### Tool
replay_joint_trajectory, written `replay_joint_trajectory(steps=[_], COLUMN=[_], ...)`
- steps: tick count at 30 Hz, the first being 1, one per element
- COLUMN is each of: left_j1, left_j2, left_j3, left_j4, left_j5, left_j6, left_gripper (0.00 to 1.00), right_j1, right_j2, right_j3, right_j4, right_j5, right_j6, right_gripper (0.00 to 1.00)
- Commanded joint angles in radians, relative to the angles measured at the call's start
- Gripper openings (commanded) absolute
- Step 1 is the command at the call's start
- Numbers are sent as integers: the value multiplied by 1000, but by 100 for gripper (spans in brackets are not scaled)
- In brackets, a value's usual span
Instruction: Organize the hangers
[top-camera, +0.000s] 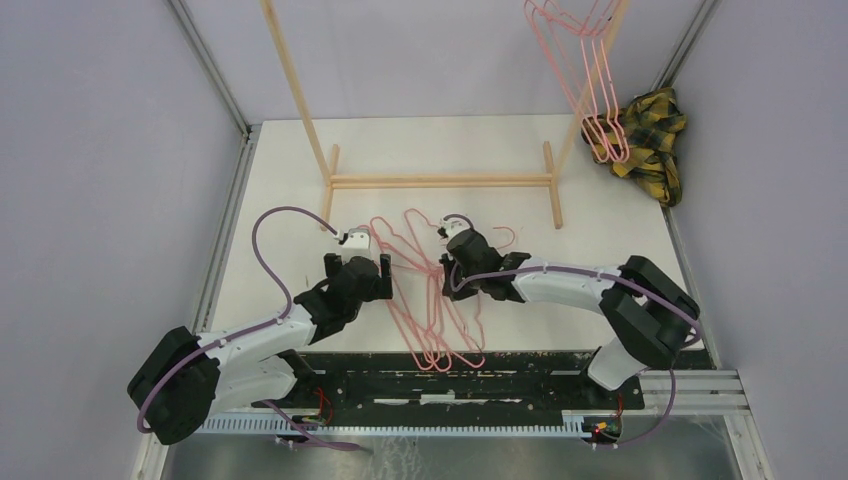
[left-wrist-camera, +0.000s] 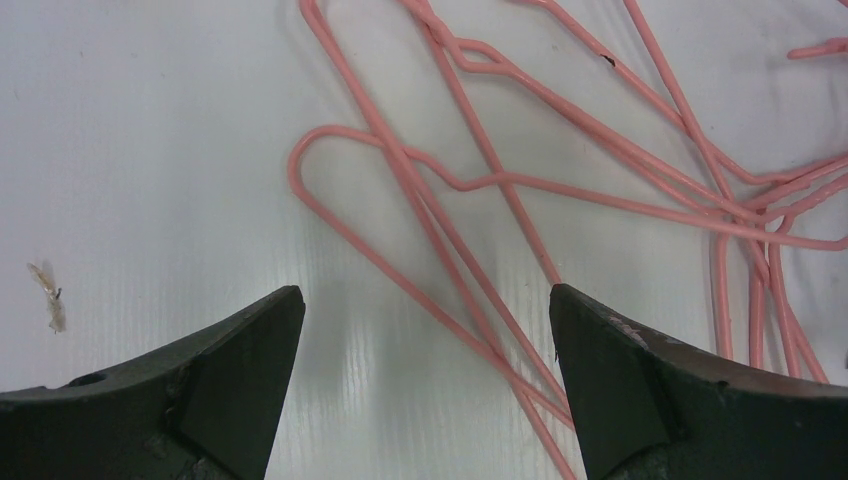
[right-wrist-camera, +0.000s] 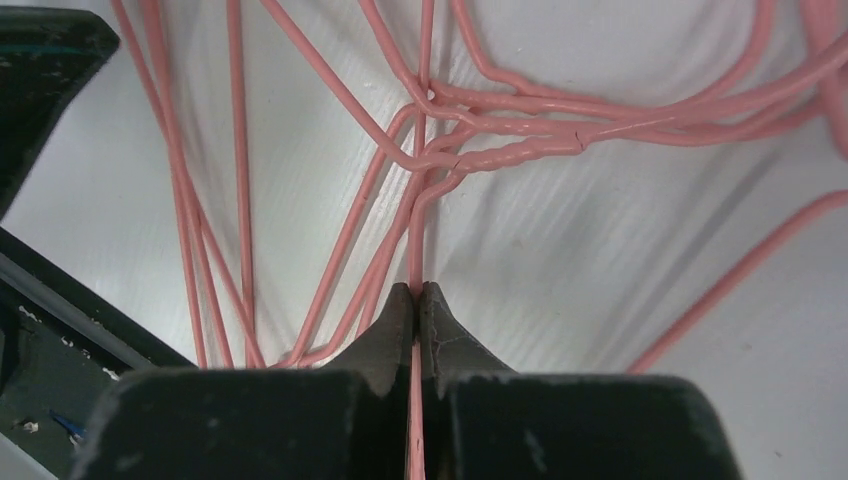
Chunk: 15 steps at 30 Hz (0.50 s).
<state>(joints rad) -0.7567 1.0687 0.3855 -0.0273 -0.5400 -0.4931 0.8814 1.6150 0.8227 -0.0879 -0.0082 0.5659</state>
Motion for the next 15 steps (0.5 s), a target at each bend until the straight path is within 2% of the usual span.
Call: replay_joint_trajectory(steps=[1, 5, 11, 15], left_j1=[-1, 0, -2, -1], left_j2=[-1, 1, -13, -28], left_j3=[-7, -6, -9, -16], left_j4=[53, 56, 51, 45], left_j5=[-6, -2, -1, -1], left_j6=[-25, -24, -24, -28], left_gripper=[99, 99, 99, 99], right_j1=[2, 1, 1, 1], right_j2=[-130, -144, -114, -173], right_j3=[65, 80, 109, 104], right_j4=[-91, -118, -116, -97], right_j5=[130, 197, 217, 230], right_j6=[-75, -109, -111, -125], right_gripper=[1, 1, 1, 1])
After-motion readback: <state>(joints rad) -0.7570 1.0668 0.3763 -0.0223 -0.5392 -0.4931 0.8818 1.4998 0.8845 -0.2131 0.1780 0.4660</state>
